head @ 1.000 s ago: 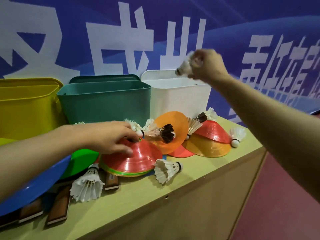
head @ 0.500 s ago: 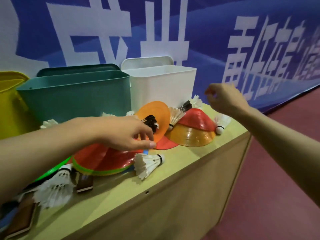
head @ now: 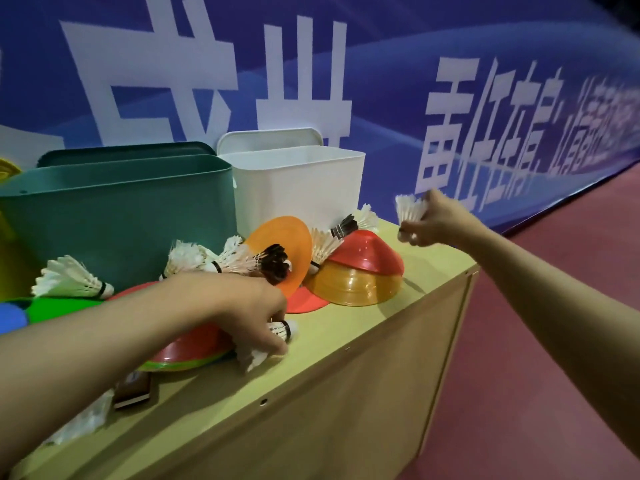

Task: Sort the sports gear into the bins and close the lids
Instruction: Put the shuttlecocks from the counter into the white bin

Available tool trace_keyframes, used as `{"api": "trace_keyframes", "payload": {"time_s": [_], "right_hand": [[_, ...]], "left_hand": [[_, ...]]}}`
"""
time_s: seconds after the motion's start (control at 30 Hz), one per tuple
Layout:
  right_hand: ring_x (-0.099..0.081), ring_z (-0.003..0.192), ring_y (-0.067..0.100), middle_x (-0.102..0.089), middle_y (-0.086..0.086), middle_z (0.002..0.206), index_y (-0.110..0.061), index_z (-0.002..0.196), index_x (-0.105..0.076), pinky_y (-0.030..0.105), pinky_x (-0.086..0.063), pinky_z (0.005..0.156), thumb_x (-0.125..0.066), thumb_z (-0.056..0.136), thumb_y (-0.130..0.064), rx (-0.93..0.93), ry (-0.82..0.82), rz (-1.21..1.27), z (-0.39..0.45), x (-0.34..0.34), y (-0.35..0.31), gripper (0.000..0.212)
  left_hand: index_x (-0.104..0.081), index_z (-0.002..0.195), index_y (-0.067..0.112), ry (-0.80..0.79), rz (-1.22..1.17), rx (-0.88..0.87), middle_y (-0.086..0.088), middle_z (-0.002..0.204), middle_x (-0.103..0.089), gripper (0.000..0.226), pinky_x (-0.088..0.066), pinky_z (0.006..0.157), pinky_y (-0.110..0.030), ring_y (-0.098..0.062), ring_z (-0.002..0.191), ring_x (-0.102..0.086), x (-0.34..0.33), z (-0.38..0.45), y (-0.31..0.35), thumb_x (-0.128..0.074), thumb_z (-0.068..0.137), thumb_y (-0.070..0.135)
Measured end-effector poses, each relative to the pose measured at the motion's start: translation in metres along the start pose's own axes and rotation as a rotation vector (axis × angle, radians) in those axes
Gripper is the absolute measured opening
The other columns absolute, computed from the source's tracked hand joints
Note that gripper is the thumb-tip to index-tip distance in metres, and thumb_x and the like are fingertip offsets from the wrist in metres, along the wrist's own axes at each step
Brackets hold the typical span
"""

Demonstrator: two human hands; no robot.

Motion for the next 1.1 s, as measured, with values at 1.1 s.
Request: {"api": "trace_keyframes", "payload": {"time_s": [1.1], "right_hand": [[-0.064,0.097,0.026,-0.070,0.010,0.109,-0.016,0.133,-0.050,0.039,-0.049,0.082,-0.050,0.102,-0.031,0.143,0.196,-0.018,0.037,-0.073,0.064,0.034]], "left_hand": [[-0.064,0.113,0.028,0.871,-0.184,0.034,0.006,0.097,-0.061,0.029,-0.044,0.068,-0.031,-0.015,0.084,-0.057,0.193,-0.016,-0.101,-0.075,0.089,0.043]]}}
Point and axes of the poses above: each hand's wrist, its own z-axis towards the middle knuckle, its own x-axis out of the back of the hand, y = z × x, the point moved 8 cm from there along z, towards the middle knuckle
